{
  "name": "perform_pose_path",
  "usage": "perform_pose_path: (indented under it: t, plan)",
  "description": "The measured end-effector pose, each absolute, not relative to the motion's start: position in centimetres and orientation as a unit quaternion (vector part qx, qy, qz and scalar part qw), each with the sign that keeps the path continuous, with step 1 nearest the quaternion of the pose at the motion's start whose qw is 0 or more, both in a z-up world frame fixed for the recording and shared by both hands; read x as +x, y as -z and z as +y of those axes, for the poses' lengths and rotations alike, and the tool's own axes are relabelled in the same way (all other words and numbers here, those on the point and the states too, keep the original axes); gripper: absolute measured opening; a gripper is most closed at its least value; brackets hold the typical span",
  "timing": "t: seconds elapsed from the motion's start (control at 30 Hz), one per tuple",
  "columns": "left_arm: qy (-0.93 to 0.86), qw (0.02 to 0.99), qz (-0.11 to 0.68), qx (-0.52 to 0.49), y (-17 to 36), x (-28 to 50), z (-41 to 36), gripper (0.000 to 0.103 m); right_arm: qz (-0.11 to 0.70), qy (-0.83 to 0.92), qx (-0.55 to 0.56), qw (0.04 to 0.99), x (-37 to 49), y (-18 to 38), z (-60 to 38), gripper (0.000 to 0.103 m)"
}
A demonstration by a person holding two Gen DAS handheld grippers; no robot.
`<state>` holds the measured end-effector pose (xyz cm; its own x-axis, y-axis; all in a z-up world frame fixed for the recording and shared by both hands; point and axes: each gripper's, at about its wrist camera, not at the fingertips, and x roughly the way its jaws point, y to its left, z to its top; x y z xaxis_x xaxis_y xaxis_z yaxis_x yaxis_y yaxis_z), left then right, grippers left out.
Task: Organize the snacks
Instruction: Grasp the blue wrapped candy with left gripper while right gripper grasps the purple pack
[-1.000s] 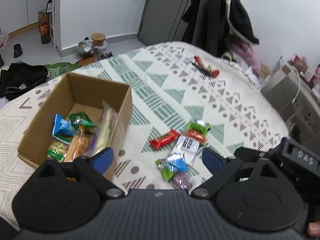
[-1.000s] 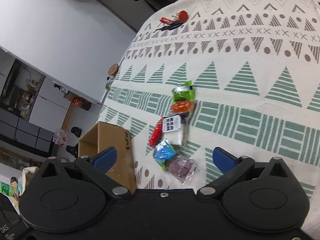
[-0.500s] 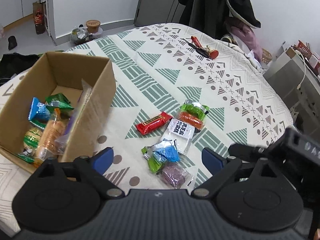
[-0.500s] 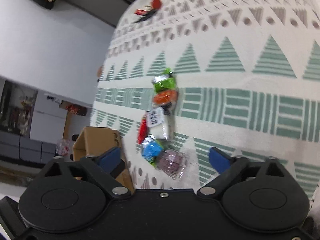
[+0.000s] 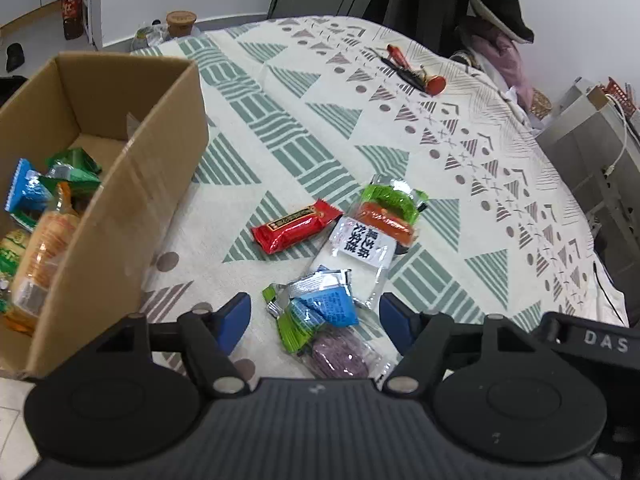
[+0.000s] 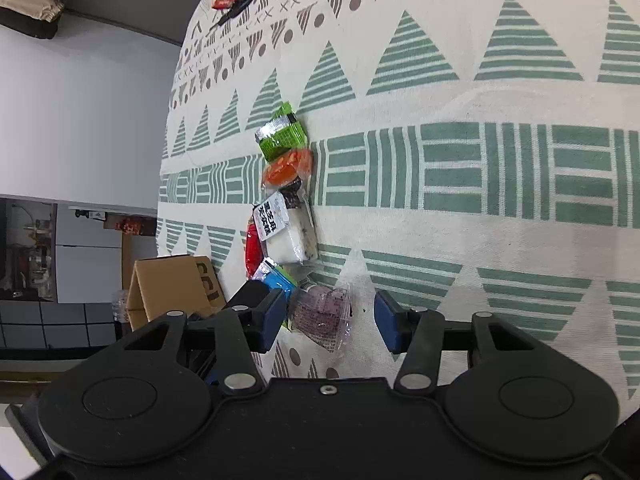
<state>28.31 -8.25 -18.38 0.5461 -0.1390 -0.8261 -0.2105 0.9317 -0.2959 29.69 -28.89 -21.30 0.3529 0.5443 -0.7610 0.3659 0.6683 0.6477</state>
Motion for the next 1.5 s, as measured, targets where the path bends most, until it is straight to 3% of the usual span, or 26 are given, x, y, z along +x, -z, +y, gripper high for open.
perform_pose_path:
  t: [0.4,0.57,1.1,1.17,1.2,1.23,1.47,1.5]
  plan:
    - [-0.025,0.849,0.485,-0.207,21.3,30.3,-7.6,0.051,0.588,-0.054,0.395,0.704,30.8,23.0,-27.7,0.046]
    - [-0.024,0.853,0.480,-0.206,21.2,30.2,-7.2,0.035,0.595,-0.062,0.391,0.699,31.3,23.4,-27.0,0.046]
    - [-0.038,0.858,0.458,-0.229,19.0,28.5,-4.1,0.034,0.601,-0.065,0.343,0.719,32.1,23.8,-23.8,0.053]
    - [-0.038,0.861,0.453,-0.229,18.6,28.1,-3.8,0.034,0.598,-0.062,0.330,0.728,32.1,23.8,-23.3,0.046]
    - [-0.037,0.861,0.452,-0.230,18.4,28.0,-3.7,0.034,0.595,-0.062,0.326,0.732,32.1,23.9,-23.1,0.035]
    - [-0.037,0.862,0.451,-0.230,18.2,27.8,-3.7,0.034,0.593,-0.064,0.329,0.732,32.0,24.0,-23.1,0.032]
    - [-0.035,0.869,0.439,-0.226,16.4,26.3,-3.4,0.034,0.575,-0.073,0.316,0.751,31.2,22.4,-22.7,0.021]
    - [-0.034,0.871,0.436,-0.225,16.1,26.0,-3.3,0.034,0.572,-0.078,0.316,0.753,31.0,22.2,-22.6,0.014]
